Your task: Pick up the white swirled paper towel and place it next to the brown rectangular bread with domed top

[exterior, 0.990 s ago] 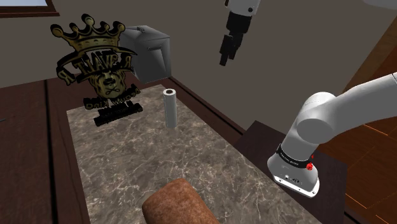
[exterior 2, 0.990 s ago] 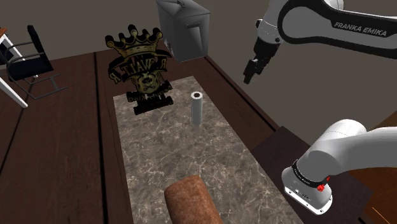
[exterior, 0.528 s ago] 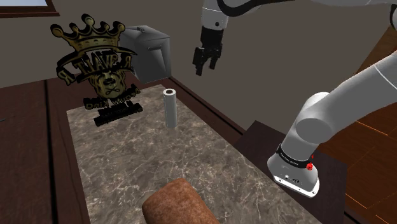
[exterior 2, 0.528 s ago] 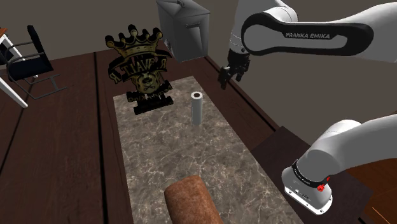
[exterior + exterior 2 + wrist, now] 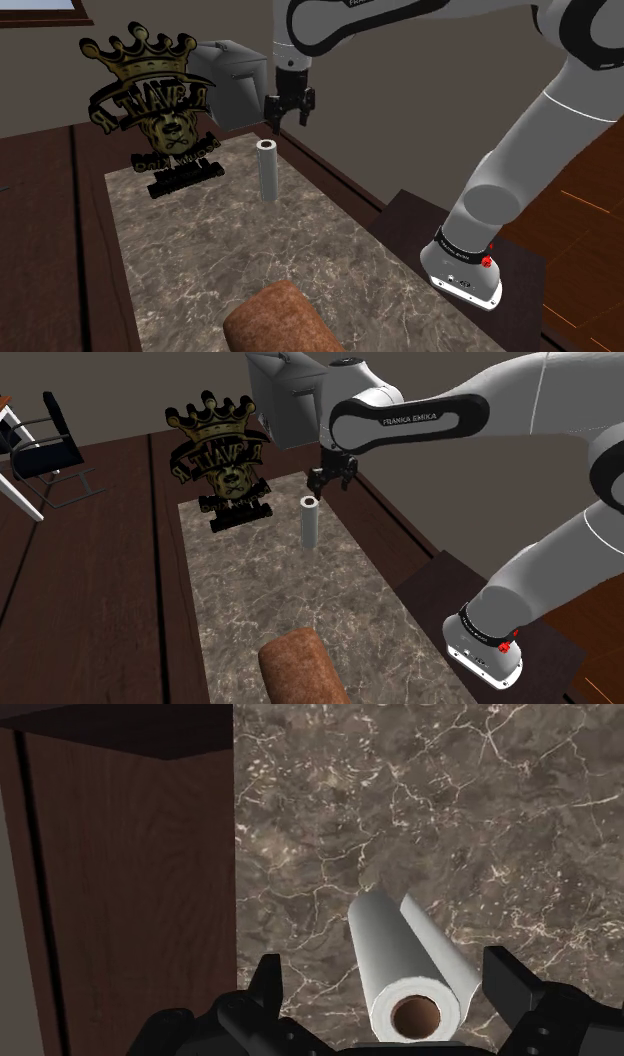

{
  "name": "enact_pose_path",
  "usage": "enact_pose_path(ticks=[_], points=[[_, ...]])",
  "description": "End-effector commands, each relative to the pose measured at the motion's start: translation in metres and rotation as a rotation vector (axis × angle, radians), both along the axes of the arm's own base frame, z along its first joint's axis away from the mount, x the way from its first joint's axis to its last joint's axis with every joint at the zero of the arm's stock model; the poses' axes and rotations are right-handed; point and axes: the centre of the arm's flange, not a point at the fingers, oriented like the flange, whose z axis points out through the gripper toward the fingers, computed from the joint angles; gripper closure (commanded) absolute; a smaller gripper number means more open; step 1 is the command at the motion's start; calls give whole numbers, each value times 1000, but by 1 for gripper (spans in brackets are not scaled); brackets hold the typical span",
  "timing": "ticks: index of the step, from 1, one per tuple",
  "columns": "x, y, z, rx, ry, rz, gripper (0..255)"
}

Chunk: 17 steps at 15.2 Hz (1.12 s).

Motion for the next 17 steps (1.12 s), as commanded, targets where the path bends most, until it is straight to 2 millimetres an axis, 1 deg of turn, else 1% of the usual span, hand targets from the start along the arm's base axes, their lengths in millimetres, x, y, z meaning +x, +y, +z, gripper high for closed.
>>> enact_pose_path(ticks=[1,5,6,12,13,17], points=[[21,14,-15,-1,13,-43,0],[63,34,-46,-4,40,-121,0],[64,34,-47,-4,41,-124,0],[64,35,-78,-4,41,-124,0],[63,36,-87,-4,41,-124,0],[63,36,-87,-4,41,-124,0]])
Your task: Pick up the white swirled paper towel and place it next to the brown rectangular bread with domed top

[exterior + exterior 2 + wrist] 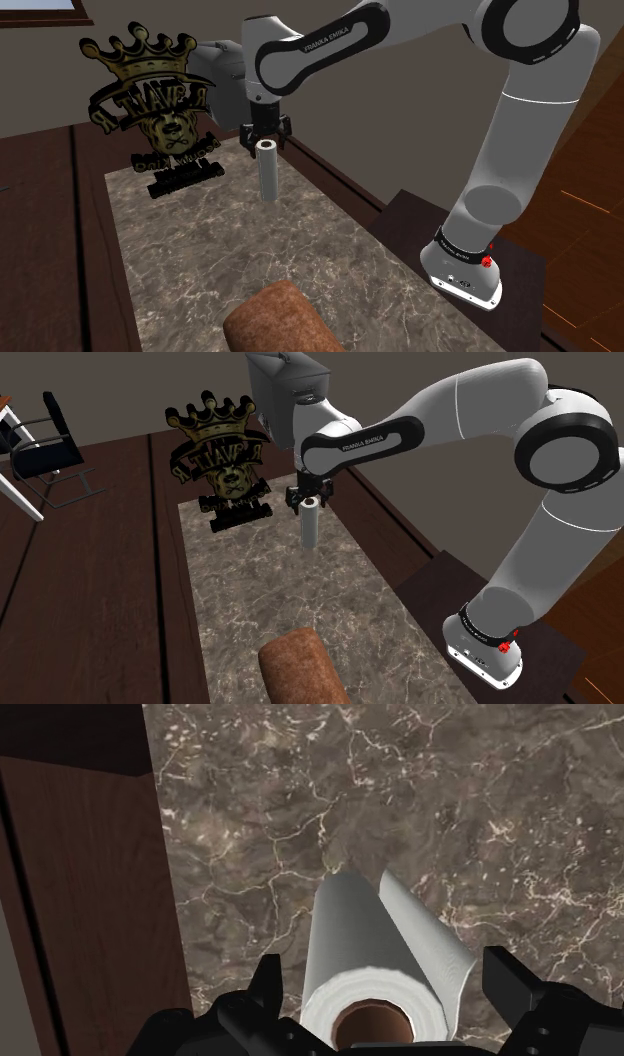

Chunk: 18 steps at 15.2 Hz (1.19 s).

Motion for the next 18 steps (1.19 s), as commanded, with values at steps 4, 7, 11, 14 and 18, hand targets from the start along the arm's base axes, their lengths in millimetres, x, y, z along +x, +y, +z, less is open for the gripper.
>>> enact_pose_path(ticks=[4,7,11,14,18], points=[[0,0,0,0,0,0,0],[0,0,0,0,0,0,255],[0,0,0,0,0,0,255],[0,0,0,0,0,0,255],[0,0,21,0,0,0,255]])
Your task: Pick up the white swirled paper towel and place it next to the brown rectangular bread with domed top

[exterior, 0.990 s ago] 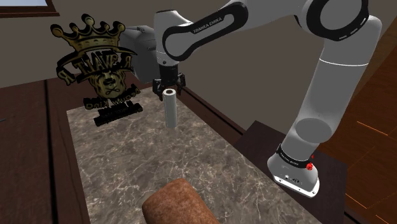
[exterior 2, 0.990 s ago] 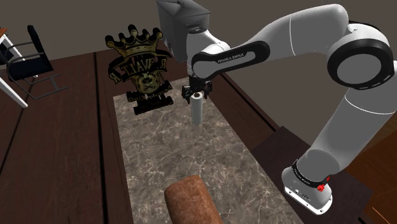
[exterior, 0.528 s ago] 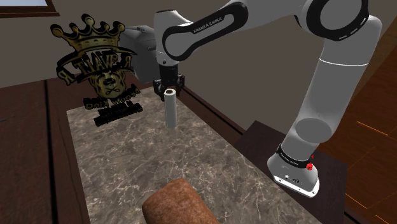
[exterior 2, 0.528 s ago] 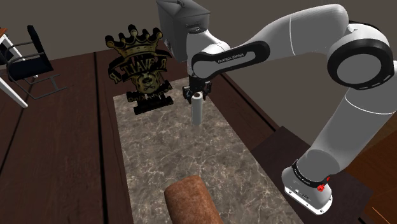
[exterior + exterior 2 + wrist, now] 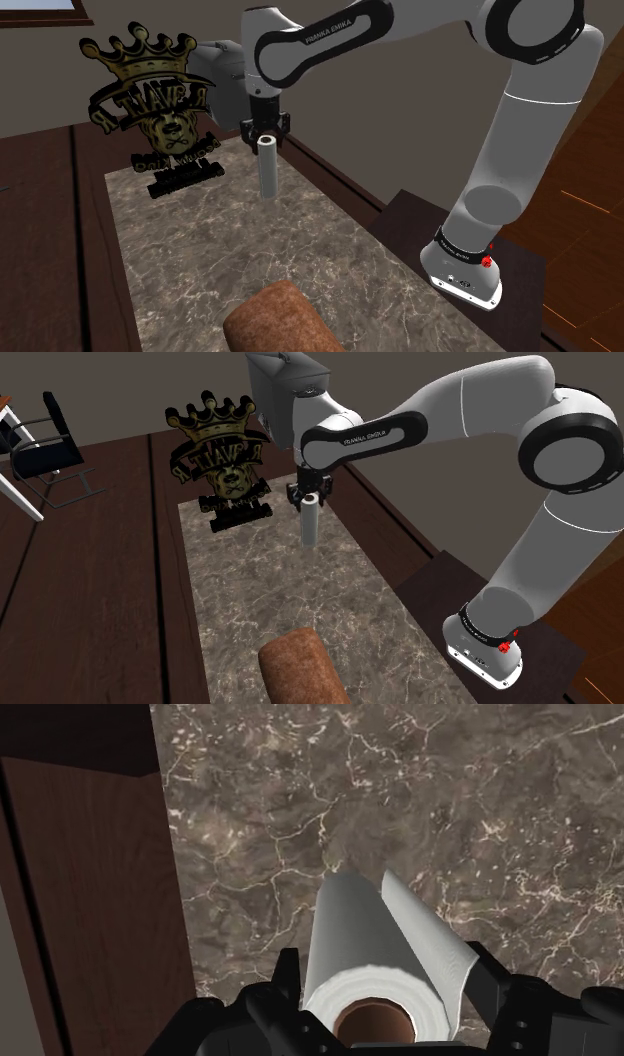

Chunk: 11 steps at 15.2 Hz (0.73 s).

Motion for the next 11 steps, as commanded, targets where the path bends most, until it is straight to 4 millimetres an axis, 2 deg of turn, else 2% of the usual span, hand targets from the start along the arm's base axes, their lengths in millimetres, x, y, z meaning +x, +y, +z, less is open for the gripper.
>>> enact_pose_path(ticks=[1,11], points=[[1,0,10,0,0,0,255],[1,0,63,0,0,0,255]])
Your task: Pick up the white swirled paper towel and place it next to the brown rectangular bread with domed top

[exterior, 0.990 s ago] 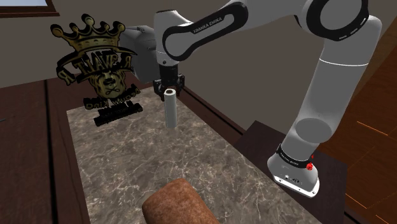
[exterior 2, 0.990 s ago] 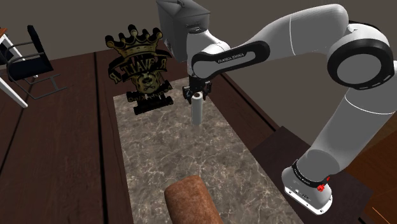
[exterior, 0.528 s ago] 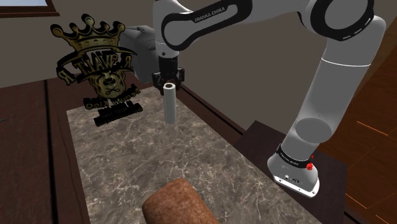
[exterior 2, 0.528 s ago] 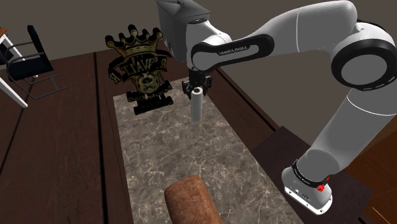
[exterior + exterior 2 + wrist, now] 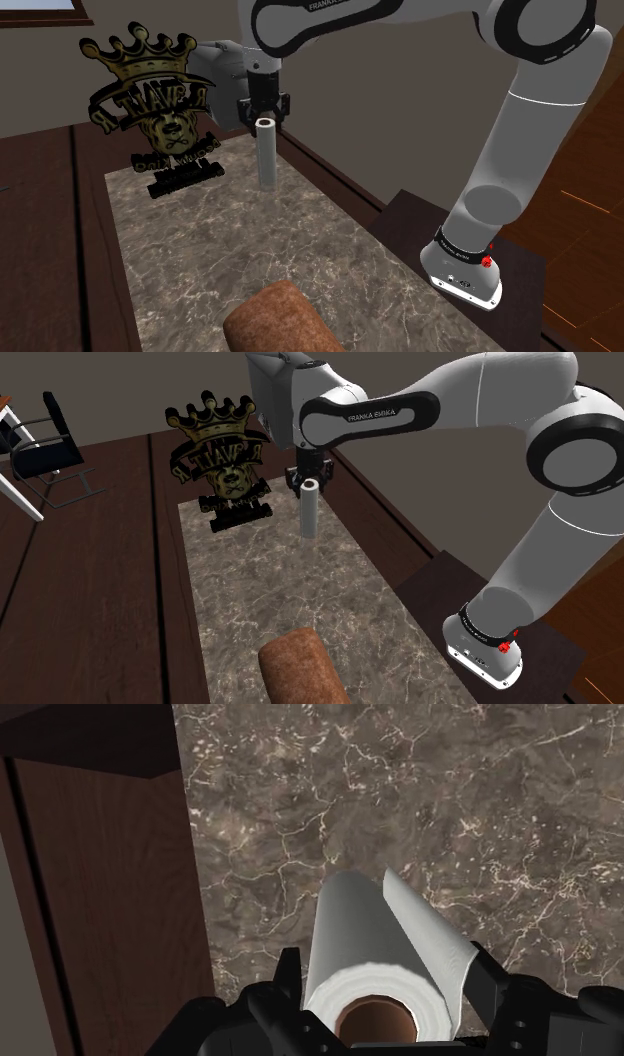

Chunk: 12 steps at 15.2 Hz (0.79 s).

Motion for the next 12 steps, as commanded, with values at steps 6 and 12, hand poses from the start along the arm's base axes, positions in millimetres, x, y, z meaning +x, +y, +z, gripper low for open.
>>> enact_pose_path(ticks=[6,12], points=[[1,0,38,0,0,0,255],[1,0,70,0,0,0,255]])
